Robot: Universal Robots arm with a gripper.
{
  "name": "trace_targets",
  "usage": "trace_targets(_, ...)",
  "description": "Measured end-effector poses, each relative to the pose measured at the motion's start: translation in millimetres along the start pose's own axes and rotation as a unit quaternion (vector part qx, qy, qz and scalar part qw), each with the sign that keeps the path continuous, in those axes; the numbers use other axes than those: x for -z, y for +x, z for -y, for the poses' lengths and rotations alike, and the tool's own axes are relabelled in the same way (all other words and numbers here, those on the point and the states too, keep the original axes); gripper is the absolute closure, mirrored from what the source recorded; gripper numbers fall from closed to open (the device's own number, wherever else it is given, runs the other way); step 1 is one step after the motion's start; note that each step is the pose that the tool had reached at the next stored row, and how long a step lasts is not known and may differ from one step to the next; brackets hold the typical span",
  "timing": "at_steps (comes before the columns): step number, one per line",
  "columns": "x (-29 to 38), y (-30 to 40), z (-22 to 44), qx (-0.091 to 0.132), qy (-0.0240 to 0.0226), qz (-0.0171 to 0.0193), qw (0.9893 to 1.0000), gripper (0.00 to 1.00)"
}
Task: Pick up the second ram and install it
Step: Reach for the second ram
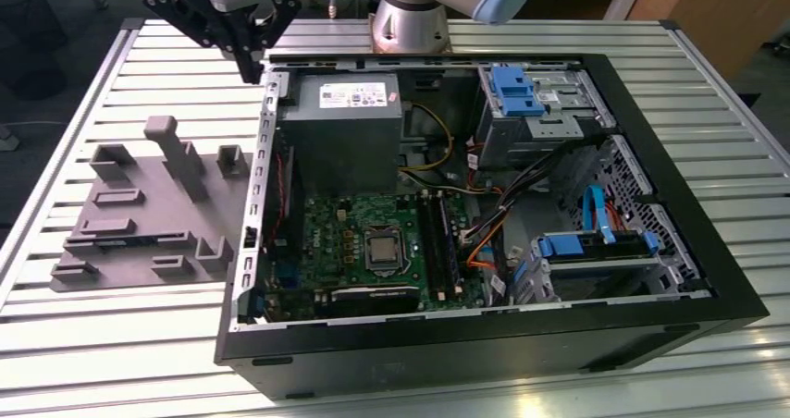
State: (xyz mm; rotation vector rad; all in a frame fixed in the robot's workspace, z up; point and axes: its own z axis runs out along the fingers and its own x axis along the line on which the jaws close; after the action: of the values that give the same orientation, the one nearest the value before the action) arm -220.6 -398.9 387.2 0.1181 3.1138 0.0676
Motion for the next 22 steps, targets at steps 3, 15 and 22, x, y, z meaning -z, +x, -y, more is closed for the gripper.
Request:
trace_targets(3, 0.1, 2.9, 0.2, 0.000, 0.0000, 0.0000, 1.0000, 0.89)
trace_targets(15, 0.2, 7.8, 0.6, 0.000, 0.0000, 0.0000, 1.0000, 0.89)
trace_targets(22, 0.2, 9.7, 0.7, 0.000, 0.0000, 0.0000, 1.0000, 0.89)
